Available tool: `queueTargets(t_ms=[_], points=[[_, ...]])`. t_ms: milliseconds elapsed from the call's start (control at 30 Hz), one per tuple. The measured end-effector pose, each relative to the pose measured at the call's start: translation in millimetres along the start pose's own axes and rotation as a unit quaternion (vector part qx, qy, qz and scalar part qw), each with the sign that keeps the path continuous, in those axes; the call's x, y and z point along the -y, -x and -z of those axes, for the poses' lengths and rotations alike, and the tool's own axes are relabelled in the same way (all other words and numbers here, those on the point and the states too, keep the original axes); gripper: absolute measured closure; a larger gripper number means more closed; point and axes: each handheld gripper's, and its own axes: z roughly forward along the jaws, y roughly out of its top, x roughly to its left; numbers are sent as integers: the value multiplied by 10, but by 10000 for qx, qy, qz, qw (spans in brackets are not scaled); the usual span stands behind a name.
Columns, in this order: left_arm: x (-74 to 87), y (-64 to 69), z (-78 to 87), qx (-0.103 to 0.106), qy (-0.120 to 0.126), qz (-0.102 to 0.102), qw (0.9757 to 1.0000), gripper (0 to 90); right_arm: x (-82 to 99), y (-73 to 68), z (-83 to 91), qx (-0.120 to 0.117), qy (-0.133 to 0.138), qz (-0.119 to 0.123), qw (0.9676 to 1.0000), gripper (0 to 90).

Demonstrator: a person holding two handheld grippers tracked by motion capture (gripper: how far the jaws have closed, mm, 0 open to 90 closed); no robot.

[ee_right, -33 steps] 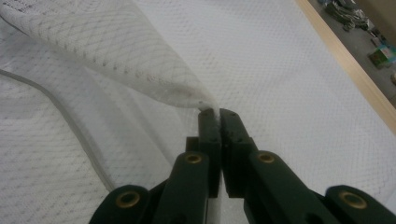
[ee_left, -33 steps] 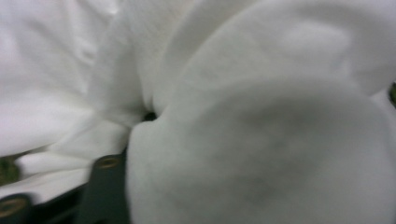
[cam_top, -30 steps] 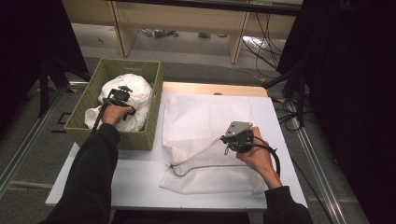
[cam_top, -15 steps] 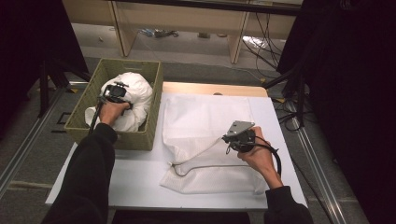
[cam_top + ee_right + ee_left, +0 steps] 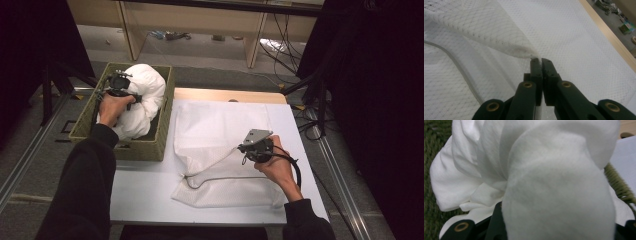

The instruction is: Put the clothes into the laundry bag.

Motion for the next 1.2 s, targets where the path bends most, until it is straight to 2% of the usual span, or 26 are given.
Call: queueTargets(t_ms=[33, 67, 133, 167, 233, 267, 300, 333, 367, 433, 500, 533, 600, 633, 667, 700, 767, 867, 967, 1000, 1033, 1067, 1100, 1133, 1167, 1200], points=[[-51, 35, 112, 53, 42, -180, 9998, 636, -1, -1, -2, 5, -1, 3, 10000, 893], [-74, 46, 177, 130, 101, -232, 9996, 635, -1, -2, -3, 1, -8, -2, 10000, 893], [-96, 49, 254, 188, 146, -266, 9994, 634, -1, -6, -4, 35, -2, -38, 10000, 894], [-132, 46, 421, 349, 284, -355, 9984, 634, -1, -3, -3, 34, -6, -27, 10000, 893], [-160, 40, 567, 513, 367, -419, 9971, 634, -5, -3, 2, 18, -13, -35, 10000, 893], [-175, 68, 653, 587, 517, -379, 9962, 634, -7, -3, 2, 18, -12, -31, 10000, 894], [-175, 68, 653, 587, 517, -379, 9962, 633, -10, -3, 5, 23, -10, -30, 10000, 894], [-194, 120, 808, 738, 638, -450, 9942, 633, -13, 10, 3, 35, 23, 79, 10000, 894], [-202, 144, 884, 822, 677, -503, 9930, 633, -13, -10, 13, 36, -33, -122, 9999, 893], [-212, 193, 1031, 1053, 769, -519, 9901, 633, -16, 1, 12, 54, -8, -86, 9999, 893], [-205, 255, 1171, 1303, 863, -576, 9860, 631, -12, 11, 17, 92, -7, -66, 9999, 893], [-192, 295, 1236, 1431, 887, -577, 9840, 631, -13, 35, 5, 90, 69, 87, 9999, 894], [-159, 363, 1356, 1662, 930, -666, 9794, 630, -7, 25, 17, 101, 4, -71, 9999, 893], [-132, 410, 1407, 1750, 981, -649, 9775, 630, -7, 42, 8, 103, 55, 15, 9999, 893], [-132, 410, 1407, 1750, 981, -649, 9775, 630, -5, 53, 8, 72, 53, 34, 10000, 894], [-75, 496, 1493, 2011, 1010, -694, 9719, 630, -4, 57, 8, 67, 42, 19, 10000, 893], [-17, 595, 1565, 2218, 998, -784, 9668, 630, -3, 66, 4, 116, 40, 42, 9999, 894], [83, 775, 1636, 2566, 1021, -942, 9565, 630, -3, 76, 3, 162, 41, 30, 9999, 894], [190, 934, 1674, 2821, 1005, -1098, 9478, 629, -3, 99, 12, 194, 70, 4, 9998, 894], [231, 984, 1684, 2900, 967, -1160, 9450, 628, 1, 97, 22, 188, 32, -128, 9997, 894], [273, 1030, 1681, 3021, 932, -1189, 9412, 628, 3, 112, 10, 190, 87, -58, 9998, 894], [273, 1030, 1681, 3021, 932, -1189, 9412, 628, 8, 102, 14, 191, 57, -183, 9996, 894], [351, 1099, 1651, 3231, 866, -1218, 9345, 627, 10, 111, 4, 159, 70, -173, 9997, 894], [384, 1115, 1619, 3295, 836, -1230, 9324, 627, 7, 132, -10, 151, 118, -44, 9998, 894], [429, 1145, 1596, 3317, 787, -1151, 9330, 627, 5, 133, -15, 161, 122, -72, 9998, 894], [469, 1179, 1575, 3380, 767, -1176, 9306, 627, 1, 135, -16, 150, 118, -91, 9998, 894]])
